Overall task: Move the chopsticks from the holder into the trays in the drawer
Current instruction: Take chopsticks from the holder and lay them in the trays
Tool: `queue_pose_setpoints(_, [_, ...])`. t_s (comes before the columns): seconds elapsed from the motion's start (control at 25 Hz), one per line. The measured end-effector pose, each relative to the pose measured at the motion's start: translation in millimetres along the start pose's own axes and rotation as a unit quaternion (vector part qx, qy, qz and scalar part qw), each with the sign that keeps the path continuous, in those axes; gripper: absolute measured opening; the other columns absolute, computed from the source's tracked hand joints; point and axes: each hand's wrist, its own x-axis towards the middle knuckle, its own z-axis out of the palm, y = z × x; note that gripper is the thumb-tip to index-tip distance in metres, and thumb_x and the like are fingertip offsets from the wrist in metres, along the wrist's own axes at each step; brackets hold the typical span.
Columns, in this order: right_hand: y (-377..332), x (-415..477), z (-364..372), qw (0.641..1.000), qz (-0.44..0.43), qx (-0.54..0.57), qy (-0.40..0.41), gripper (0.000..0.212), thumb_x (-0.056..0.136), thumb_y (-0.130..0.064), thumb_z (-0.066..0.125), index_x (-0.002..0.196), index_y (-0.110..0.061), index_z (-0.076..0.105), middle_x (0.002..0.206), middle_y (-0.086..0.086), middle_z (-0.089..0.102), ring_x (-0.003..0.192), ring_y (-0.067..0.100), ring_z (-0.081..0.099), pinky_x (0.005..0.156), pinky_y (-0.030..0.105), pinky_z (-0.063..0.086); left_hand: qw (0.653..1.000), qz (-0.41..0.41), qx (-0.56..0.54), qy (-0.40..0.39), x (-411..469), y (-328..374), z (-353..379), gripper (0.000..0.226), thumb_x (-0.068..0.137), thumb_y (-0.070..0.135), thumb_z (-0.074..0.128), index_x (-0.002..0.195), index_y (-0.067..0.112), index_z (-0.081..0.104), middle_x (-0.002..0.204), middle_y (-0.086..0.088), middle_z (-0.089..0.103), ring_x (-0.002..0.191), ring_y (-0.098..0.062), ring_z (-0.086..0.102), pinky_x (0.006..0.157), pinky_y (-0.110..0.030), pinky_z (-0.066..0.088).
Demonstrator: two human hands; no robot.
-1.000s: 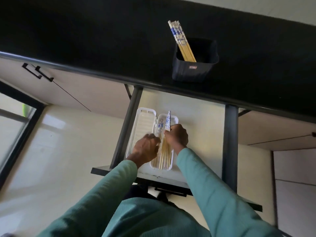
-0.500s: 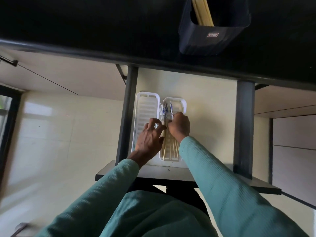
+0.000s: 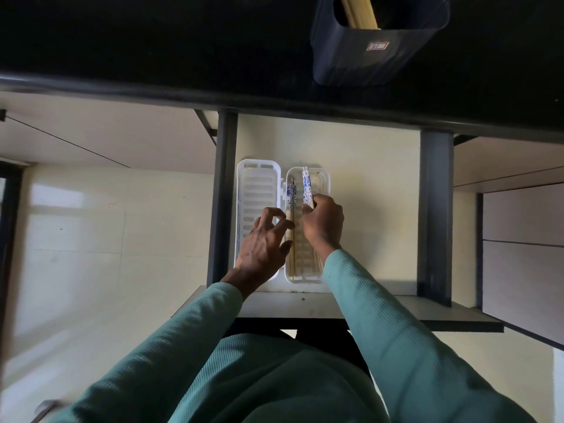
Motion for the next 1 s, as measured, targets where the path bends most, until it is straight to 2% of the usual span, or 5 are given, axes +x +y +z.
queue_pose_setpoints(0.32, [-4.8, -2.2, 13.3, 1.000, 0.024, -0.004, -0.002, 0.022, 0.101, -0.018, 0.067, 0.115, -0.002, 0.072, 0.114, 0.016, 0.078, 0.104, 0.034, 0.077, 0.089, 0.044, 0.064, 1.000, 0.010, 0.001, 0.005, -0.5, -4.0, 5.0, 0.043, 0.084, 0.021, 0.083, 0.123, 0.014, 0.065, 0.135, -0.013, 0.050, 0.106, -0.031, 0.065, 0.082, -0.037, 0.060])
queue_pose_setpoints(0.56, [7.5, -13.0, 5.5, 0.980, -0.117, -0.162, -0.008, 0.032, 0.104, -0.004, 0.056, 0.136, 0.001, 0.056, 0.125, 0.020, 0.071, 0.104, 0.038, 0.075, 0.087, 0.044, 0.062, 1.000, 0.014, -0.001, 0.003, -0.7, -6.1, 5.0, 0.043, 0.087, 0.024, 0.081, 0.125, 0.016, 0.062, 0.137, -0.011, 0.048, 0.102, -0.028, 0.065, 0.076, -0.034, 0.059])
queue_pose_setpoints(0.76, [24.8, -19.8, 5.6, 0.906, -0.284, -0.309, -0.059, 0.044, 0.104, -0.005, 0.054, 0.148, -0.002, 0.047, 0.150, 0.020, 0.045, 0.128, 0.032, 0.057, 0.097, 0.038, 0.058, 1.000, 0.024, -0.003, 0.011, -1.5, -7.3, 5.2, 0.043, 0.086, 0.023, 0.082, 0.123, 0.014, 0.063, 0.134, -0.013, 0.050, 0.098, -0.030, 0.067, 0.074, -0.031, 0.056])
queue_pose_setpoints(0.88, [32.5, -19.1, 7.9, 0.884, -0.295, -0.354, -0.072, 0.045, 0.107, -0.008, 0.047, 0.152, -0.002, 0.046, 0.148, 0.021, 0.047, 0.137, 0.034, 0.047, 0.111, 0.039, 0.048, 0.999, 0.034, -0.004, 0.014, -1.2, -9.2, 5.7, 0.043, 0.085, 0.025, 0.082, 0.122, 0.015, 0.062, 0.135, -0.014, 0.050, 0.099, -0.029, 0.067, 0.075, -0.034, 0.058])
queue_pose_setpoints(1.0, [30.2, -22.4, 8.0, 0.905, -0.270, -0.322, -0.067, 0.046, 0.104, -0.006, 0.054, 0.149, 0.001, 0.049, 0.147, 0.024, 0.046, 0.133, 0.035, 0.051, 0.109, 0.041, 0.051, 0.999, 0.041, -0.001, 0.019, -0.7, -10.5, 7.7, 0.044, 0.085, 0.025, 0.083, 0.122, 0.017, 0.062, 0.134, -0.012, 0.050, 0.098, -0.029, 0.068, 0.075, -0.033, 0.056])
